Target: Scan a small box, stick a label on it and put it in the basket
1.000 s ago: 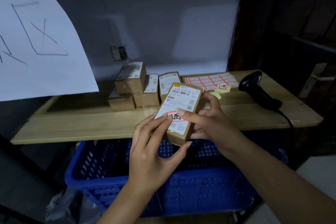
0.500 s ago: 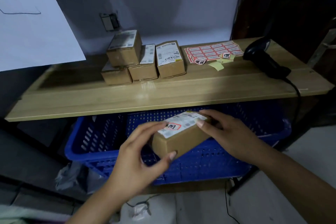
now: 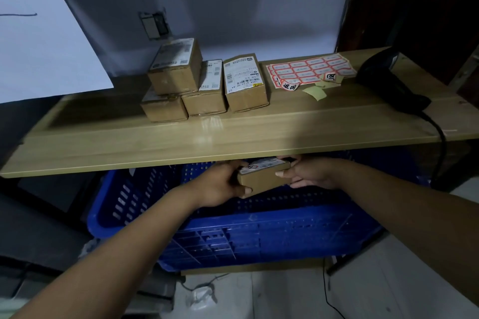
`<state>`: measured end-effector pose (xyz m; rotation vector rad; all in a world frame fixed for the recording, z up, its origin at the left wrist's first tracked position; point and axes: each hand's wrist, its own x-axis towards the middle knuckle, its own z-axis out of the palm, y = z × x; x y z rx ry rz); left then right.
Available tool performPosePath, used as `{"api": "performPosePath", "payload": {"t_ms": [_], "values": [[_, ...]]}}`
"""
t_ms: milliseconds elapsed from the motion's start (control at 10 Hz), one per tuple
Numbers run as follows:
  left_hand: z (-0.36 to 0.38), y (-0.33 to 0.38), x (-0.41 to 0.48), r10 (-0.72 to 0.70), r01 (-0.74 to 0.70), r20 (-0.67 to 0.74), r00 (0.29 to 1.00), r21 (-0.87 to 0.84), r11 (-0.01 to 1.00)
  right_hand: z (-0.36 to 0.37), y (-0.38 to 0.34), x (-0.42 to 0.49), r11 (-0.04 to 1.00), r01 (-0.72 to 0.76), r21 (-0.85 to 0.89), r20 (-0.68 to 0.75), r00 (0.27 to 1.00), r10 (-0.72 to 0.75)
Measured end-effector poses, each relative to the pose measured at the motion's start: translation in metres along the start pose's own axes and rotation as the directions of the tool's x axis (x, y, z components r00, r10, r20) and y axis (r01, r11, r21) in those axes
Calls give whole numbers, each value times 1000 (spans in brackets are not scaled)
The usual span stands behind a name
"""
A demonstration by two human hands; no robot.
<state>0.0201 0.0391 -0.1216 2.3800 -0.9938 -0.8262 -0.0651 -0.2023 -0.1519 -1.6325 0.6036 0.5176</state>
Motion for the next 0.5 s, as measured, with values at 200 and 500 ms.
{"api": "performPosePath", "payload": {"t_ms": [200, 500], "values": [[5, -17, 45, -62, 55, 35, 997, 191, 980, -2, -1, 28, 996, -18, -86, -14, 1000, 17], [1, -5, 28, -85, 72, 117, 990, 117, 991, -10, 5, 10, 762, 45, -646, 18, 999, -44]]}}
